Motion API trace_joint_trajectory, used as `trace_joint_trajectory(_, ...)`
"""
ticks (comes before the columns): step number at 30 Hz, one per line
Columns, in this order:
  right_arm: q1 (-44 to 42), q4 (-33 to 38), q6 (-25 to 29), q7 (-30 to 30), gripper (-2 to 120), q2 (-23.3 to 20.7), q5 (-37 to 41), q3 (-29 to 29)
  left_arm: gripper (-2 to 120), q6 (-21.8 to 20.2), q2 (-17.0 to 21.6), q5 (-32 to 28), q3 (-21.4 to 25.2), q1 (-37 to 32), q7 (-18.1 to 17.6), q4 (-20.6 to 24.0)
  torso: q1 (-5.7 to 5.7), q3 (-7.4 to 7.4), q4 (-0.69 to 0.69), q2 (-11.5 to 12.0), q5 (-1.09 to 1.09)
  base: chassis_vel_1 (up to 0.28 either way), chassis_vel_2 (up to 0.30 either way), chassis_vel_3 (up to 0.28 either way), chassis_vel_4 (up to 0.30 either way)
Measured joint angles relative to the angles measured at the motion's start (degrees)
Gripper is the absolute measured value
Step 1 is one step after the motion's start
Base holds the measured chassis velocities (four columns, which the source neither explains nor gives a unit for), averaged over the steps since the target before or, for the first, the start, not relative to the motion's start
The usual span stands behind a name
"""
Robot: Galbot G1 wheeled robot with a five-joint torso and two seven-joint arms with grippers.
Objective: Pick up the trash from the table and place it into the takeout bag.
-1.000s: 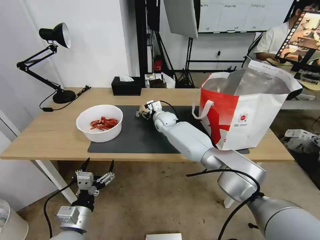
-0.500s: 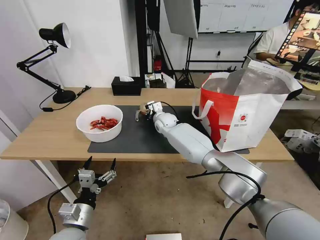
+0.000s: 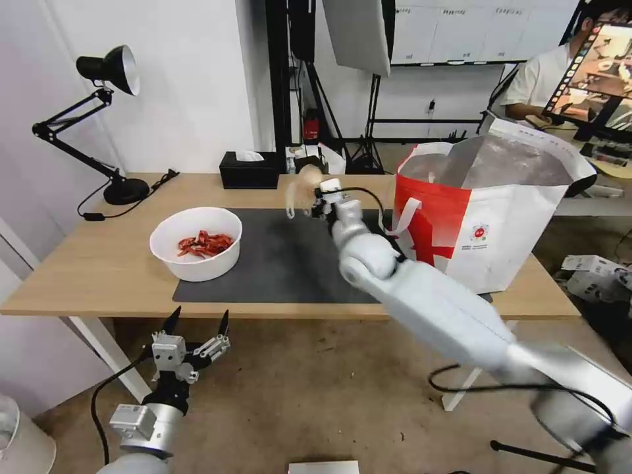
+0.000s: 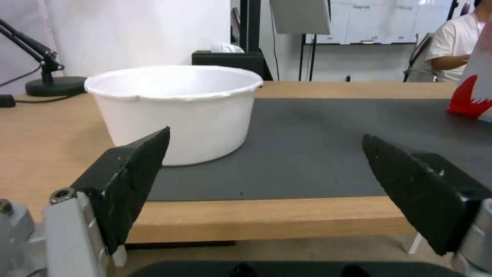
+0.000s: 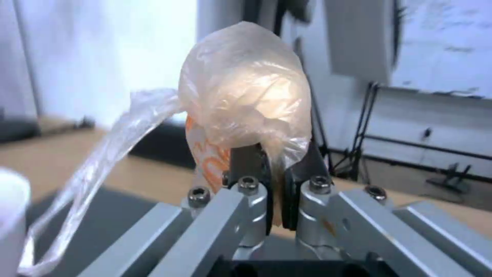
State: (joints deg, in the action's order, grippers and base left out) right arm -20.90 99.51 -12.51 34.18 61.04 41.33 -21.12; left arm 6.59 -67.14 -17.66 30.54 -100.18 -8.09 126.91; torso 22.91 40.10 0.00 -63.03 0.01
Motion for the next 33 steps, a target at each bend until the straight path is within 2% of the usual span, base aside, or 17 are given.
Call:
trace_joint_trajectory(1,0.0,0.0,0.0,0.0,2,0.0,0.0,0.0,100,0.0,0.0,0.0,0.0,0.0,0.0,0.0,0.0,0.0,0.0,0.0,0.0,0.0,0.0,0.0,0.0)
trace_joint_trajectory(4,-5.0,9.4,1.7,4.4,2,-5.2,-0.3,5.8,100,0.0,-0.2,0.4,0.1,-1.0,0.0,0.7,0.0,0.0,0.0,0.0,0.01,0.0,0.0,0.0,0.0)
trace_joint_trajectory(5,-5.0,9.4,1.7,4.4,2,-5.2,-0.3,5.8,100,0.0,-0.2,0.4,0.1,-1.0,0.0,0.7,0.0,0.0,0.0,0.0,0.01,0.0,0.0,0.0,0.0)
trace_joint_trajectory(8,-7.8,14.7,-0.1,9.5,2,-9.9,0.6,11.8,100,0.0,-0.5,0.7,0.1,-1.6,0.8,1.1,0.0,0.0,0.0,0.0,0.01,0.0,0.0,0.0,0.0)
trace_joint_trajectory(9,-7.8,14.7,-0.1,9.5,2,-9.9,0.6,11.8,100,0.0,-0.5,0.7,0.1,-1.6,0.8,1.1,0.0,0.0,0.0,0.0,0.01,0.0,0.0,0.0,0.0)
trace_joint_trajectory(12,-8.4,15.6,-3.3,13.0,2,-14.2,3.7,15.9,100,0.0,-0.6,0.9,0.0,-1.7,1.1,1.1,0.0,0.0,-0.01,0.0,0.0,0.0,0.0,0.0,0.0)
trace_joint_trajectory(14,-8.4,15.6,-3.3,13.0,2,-14.2,3.7,15.9,100,0.0,-0.6,0.9,-0.1,-1.7,1.1,1.1,0.0,0.0,-0.01,0.0,0.0,0.0,0.0,0.0,0.0)
trace_joint_trajectory(15,-7.2,13.9,-4.9,14.7,2,-16.8,6.9,17.3,100,0.0,-0.7,1.0,-0.3,-1.7,1.2,1.1,0.0,0.01,-0.02,0.0,0.02,0.0,0.0,0.0,0.0)
trace_joint_trajectory(20,-4.3,11.7,-5.2,14.5,2,-18.6,9.7,17.1,100,0.0,-0.8,1.0,-0.5,-1.2,1.2,1.1,0.01,0.01,0.01,0.0,-0.01,0.0,0.0,0.0,0.0)
trace_joint_trajectory(23,-3.0,11.6,-6.4,14.8,14,-19.4,12.6,16.9,100,0.1,-0.8,0.9,-0.4,-1.3,1.3,1.1,0.01,0.01,0.01,0.0,0.0,0.0,0.0,0.0,0.0)
trace_joint_trajectory(25,-2.8,11.6,-6.7,15.0,17,-19.5,12.8,16.8,100,0.1,-0.7,0.9,-0.4,-1.4,1.3,1.2,0.01,0.01,0.01,0.0,0.0,0.0,0.0,0.0,0.0)
trace_joint_trajectory(27,-2.4,11.6,-7.6,16.1,30,-19.8,13.3,16.8,100,0.1,-0.7,0.8,-0.2,-1.5,1.3,1.3,0.01,0.01,0.01,0.0,0.0,0.0,0.0,0.0,0.0)
trace_joint_trajectory(29,-2.3,11.8,-8.0,16.7,34,-19.8,13.4,16.8,100,0.1,-0.7,0.8,-0.2,-1.6,1.3,1.3,0.01,0.01,0.01,0.0,0.0,0.0,0.0,0.0,0.0)
trace_joint_trajectory(31,-2.3,12.4,-8.4,17.5,45,-20.1,13.6,16.8,100,0.1,-0.7,0.8,-0.3,-1.5,1.3,1.3,0.01,0.01,0.0,0.0,0.0,0.0,0.0,0.0,0.0)
trace_joint_trajectory(32,-2.3,12.4,-8.4,17.5,45,-20.1,13.6,16.8,100,0.1,-0.7,0.8,-0.3,-1.5,1.3,1.3,0.01,0.01,0.0,0.0,0.0,0.0,0.0,0.0,0.0)
trace_joint_trajectory(33,-2.4,12.7,-8.5,17.7,51,-20.2,13.7,16.9,100,0.1,-0.7,0.8,-0.3,-1.5,1.3,1.3,0.01,0.01,0.01,0.0,-0.01,0.0,0.0,0.0,0.0)
